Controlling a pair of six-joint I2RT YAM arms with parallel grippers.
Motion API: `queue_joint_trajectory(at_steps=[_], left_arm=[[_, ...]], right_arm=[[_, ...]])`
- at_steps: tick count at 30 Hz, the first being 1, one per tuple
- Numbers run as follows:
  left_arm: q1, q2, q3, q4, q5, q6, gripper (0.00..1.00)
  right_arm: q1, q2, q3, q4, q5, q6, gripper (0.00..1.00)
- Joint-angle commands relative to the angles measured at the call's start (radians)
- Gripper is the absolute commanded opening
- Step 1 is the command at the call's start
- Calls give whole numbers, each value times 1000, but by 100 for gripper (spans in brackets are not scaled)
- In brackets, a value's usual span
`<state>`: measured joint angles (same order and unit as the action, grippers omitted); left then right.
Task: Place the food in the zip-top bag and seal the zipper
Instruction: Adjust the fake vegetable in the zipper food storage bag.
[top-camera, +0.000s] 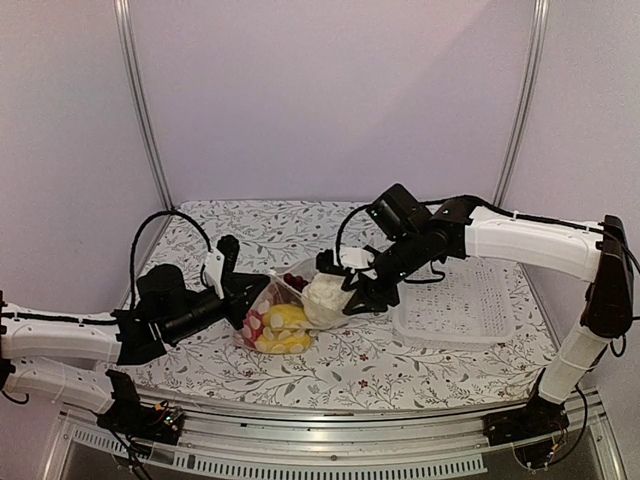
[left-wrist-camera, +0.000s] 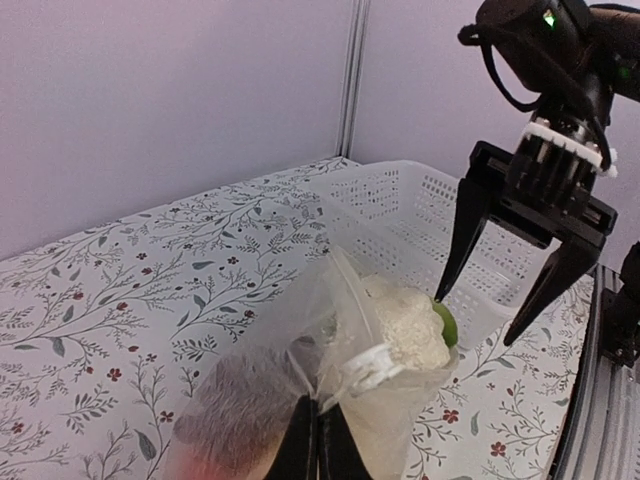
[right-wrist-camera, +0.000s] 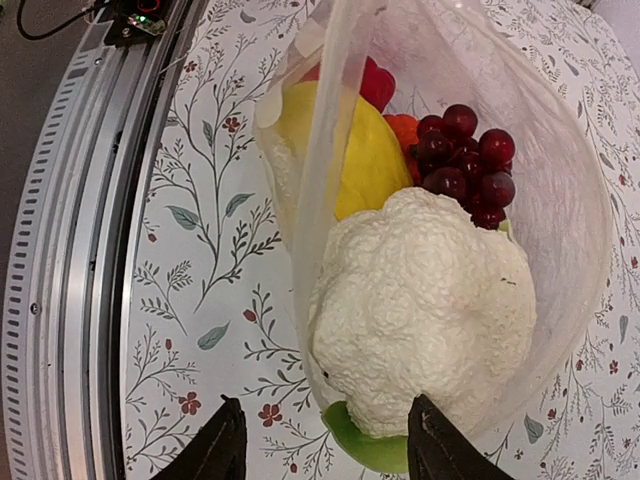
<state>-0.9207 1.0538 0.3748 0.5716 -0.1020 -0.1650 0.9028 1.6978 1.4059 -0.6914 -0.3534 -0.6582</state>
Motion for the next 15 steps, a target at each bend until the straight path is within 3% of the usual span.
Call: queue_joint_trajectory(at_steps=[1, 6, 15], left_arm=[[1, -24, -27, 35, -9, 7, 0], [2, -25, -49, 75, -6, 3, 0], [4, -37, -58, 68, 0, 2, 0]], right_arm=[[-146, -51, 14, 33, -124, 14, 53], [-232, 31, 39, 48, -152, 54, 50], [-232, 140, 41, 50, -179, 39, 47]])
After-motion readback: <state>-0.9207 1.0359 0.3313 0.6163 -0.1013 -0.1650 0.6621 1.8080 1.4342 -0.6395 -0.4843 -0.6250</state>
